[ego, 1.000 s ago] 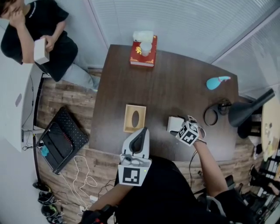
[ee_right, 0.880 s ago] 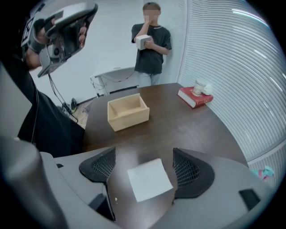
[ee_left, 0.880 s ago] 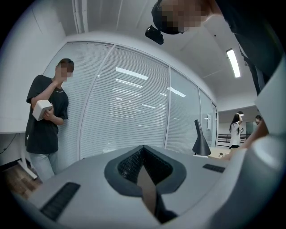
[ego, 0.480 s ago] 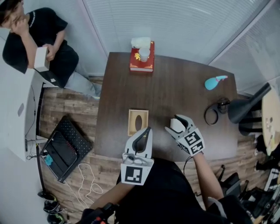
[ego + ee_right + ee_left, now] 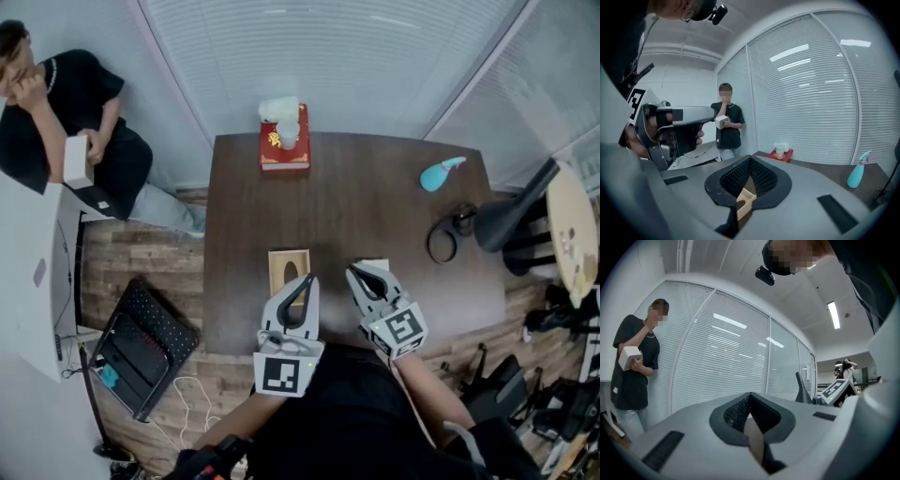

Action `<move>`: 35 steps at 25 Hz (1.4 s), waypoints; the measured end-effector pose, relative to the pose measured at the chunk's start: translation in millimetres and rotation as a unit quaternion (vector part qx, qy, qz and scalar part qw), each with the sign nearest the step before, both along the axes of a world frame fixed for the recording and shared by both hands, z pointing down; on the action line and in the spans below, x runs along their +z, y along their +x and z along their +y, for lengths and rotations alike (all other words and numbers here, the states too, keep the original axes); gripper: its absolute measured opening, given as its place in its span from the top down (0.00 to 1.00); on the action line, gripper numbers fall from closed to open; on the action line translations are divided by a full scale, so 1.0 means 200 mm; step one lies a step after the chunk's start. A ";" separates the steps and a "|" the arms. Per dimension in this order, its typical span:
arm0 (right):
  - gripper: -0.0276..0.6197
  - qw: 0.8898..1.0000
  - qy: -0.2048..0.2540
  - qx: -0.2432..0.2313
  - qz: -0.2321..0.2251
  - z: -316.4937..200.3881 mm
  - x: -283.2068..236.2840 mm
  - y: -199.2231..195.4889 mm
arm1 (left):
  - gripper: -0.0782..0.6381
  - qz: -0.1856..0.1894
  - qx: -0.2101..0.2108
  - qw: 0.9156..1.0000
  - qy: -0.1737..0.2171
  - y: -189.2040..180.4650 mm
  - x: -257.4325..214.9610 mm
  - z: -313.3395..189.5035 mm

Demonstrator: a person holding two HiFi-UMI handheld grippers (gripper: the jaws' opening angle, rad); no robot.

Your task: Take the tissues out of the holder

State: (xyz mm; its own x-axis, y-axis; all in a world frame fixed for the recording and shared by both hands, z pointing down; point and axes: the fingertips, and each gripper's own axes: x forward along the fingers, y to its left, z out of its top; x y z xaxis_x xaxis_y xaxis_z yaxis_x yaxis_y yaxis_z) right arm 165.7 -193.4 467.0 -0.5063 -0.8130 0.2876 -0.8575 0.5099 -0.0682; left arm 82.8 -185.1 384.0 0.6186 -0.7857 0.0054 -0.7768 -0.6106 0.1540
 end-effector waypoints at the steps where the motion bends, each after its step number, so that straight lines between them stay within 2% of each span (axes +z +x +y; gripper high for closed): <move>1: 0.94 1.000 0.015 0.007 0.000 0.00 -0.03 -0.01 | 0.89 0.002 0.004 1.000 0.002 0.00 -0.01 -0.01; 5: 0.94 0.997 0.069 0.038 0.004 0.00 -0.16 -0.02 | 0.89 0.011 0.020 1.000 0.010 0.01 -0.03 -0.03; 16: 0.94 0.988 0.137 0.075 -0.013 0.03 -0.43 -0.09 | 0.89 0.015 0.048 0.998 0.030 0.02 -0.07 -0.05; 29: 0.94 0.985 0.154 0.077 0.001 0.05 -0.42 -0.13 | 0.89 -0.003 0.063 0.997 0.038 0.02 -0.06 -0.03; 35: 0.94 0.983 0.163 0.082 0.017 0.06 -0.43 -0.12 | 0.89 0.005 0.055 0.998 0.032 0.00 -0.06 -0.03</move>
State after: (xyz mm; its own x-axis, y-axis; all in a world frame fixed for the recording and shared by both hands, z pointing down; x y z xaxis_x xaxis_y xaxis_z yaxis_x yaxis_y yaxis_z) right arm 141.8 -181.3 381.1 -0.3546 -0.9349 0.0123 -0.9292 0.3538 0.1066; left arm 83.1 -191.3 372.7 0.7010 -0.7115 -0.0492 -0.7032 -0.7010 0.1186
